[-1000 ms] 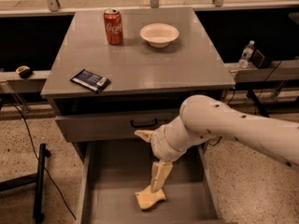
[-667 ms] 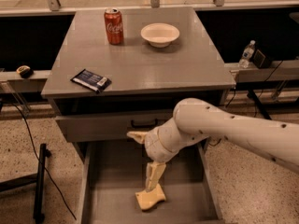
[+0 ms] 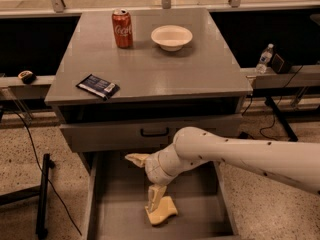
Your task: Pick sponge from middle drawer and place on counter
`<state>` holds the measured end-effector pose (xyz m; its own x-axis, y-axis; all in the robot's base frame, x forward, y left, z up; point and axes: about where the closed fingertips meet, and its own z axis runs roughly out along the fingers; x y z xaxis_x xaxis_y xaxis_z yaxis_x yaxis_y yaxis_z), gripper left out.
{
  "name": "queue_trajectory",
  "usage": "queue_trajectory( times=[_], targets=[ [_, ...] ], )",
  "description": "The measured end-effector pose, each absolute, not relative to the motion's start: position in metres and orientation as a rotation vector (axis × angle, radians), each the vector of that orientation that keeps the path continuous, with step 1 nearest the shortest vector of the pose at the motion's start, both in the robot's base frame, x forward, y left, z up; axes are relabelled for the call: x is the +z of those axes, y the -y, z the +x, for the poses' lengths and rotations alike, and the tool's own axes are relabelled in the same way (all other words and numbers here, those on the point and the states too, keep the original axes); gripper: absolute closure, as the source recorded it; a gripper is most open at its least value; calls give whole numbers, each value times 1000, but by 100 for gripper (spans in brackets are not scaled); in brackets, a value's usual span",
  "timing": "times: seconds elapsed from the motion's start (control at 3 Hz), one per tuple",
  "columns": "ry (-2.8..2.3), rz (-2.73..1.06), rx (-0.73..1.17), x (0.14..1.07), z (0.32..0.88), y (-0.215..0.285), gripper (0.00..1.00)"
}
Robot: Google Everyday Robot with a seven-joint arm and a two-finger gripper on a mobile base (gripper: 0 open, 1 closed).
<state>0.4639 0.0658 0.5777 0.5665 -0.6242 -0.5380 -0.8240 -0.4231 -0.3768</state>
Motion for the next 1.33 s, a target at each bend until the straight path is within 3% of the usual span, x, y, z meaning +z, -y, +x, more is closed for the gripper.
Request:
queue_trajectory(
  times=[1.0, 1.33],
  targets=[
    [-1143, -2208, 272, 474, 486, -61, 0],
    [-1141, -2209, 301, 458, 482, -63, 0]
  ],
)
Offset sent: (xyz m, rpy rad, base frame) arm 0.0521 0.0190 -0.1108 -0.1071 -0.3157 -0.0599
